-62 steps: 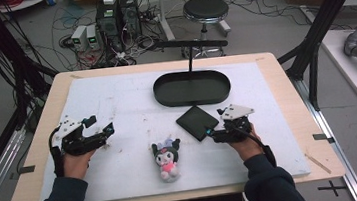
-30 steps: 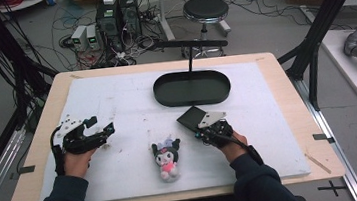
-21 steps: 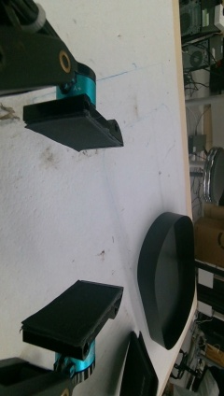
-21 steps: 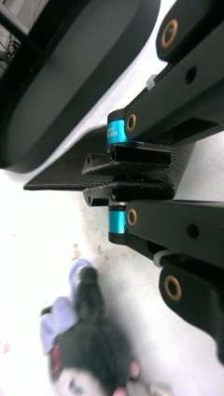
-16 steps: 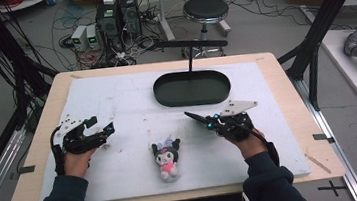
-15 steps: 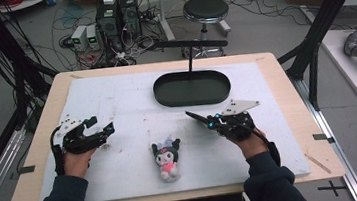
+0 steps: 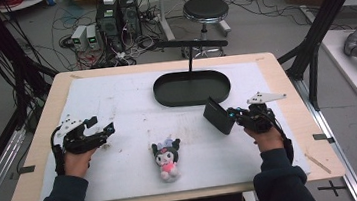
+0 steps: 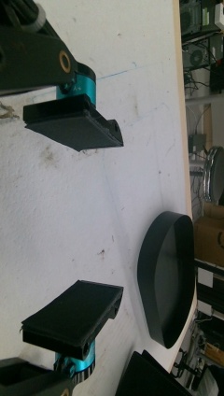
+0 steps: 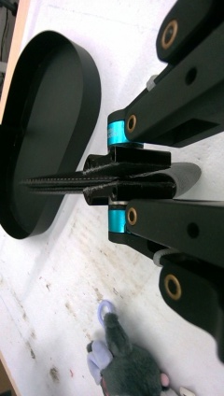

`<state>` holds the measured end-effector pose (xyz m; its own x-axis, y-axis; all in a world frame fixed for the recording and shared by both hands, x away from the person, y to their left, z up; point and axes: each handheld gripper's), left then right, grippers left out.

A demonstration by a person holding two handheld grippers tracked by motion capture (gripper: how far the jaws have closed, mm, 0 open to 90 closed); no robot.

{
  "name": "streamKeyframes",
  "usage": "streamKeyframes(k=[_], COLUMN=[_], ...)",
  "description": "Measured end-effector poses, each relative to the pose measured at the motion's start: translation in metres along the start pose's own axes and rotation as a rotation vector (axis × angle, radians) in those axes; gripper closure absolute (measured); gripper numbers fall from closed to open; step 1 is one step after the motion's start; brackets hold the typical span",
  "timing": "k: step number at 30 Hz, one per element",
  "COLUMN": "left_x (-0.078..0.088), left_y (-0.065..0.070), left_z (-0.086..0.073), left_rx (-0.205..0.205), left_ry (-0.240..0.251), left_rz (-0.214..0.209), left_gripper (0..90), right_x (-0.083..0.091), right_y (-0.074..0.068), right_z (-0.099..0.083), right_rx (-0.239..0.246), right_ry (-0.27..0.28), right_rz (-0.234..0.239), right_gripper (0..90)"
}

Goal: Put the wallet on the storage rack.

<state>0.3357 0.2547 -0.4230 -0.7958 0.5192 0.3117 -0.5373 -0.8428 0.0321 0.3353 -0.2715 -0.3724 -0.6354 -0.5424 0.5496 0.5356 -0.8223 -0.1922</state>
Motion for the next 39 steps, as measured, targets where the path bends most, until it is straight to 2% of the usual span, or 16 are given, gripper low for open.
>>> streamKeyframes(k=[5, 13, 19, 23, 26, 30, 33, 39], left_x=[0.000, 0.000, -0.001, -0.001, -0.001, -0.001, -0.001, -0.002], left_y=[0.000, 0.000, 0.000, 0.001, 0.001, 0.001, 0.001, 0.002], left_z=[0.000, 0.000, 0.000, 0.000, 0.000, 0.000, 0.000, 0.000], left_rx=[0.002, 0.001, 0.000, -0.004, -0.007, -0.004, -0.008, -0.009], left_ry=[0.002, -0.001, -0.002, -0.001, -0.002, -0.001, -0.006, -0.005], left_rz=[0.001, -0.004, -0.003, -0.010, -0.014, -0.015, -0.017, -0.018], left_gripper=[24.0, 24.0, 24.0, 23.9, 24.0, 24.0, 23.9, 23.9], right_x=[-0.007, -0.009, -0.009, -0.010, -0.011, -0.012, -0.012, -0.012], right_y=[0.001, 0.002, 0.001, 0.003, 0.005, 0.005, 0.005, 0.004], right_z=[0.001, 0.001, 0.001, 0.001, 0.000, 0.001, 0.001, 0.000], right_rx=[-0.011, -0.029, -0.007, -0.015, -0.026, -0.035, -0.037, -0.024], right_ry=[0.021, 0.021, 0.043, 0.041, 0.054, 0.054, 0.045, 0.049], right_rz=[0.004, 0.011, 0.017, 0.014, 0.037, 0.041, 0.068, 0.048], right_gripper=[83.5, 79.2, 78.4, 78.3, 77.8, 80.7, 84.2, 84.0])
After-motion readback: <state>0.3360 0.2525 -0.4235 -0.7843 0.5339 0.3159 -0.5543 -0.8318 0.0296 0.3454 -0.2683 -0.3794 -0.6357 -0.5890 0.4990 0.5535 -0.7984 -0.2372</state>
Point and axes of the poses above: each handheld gripper's, and its own axes: x roughly backward along the jaws, z roughly out of its top, y roughly to its right, and after that the axes turned 7 degrees about -x, right-handed
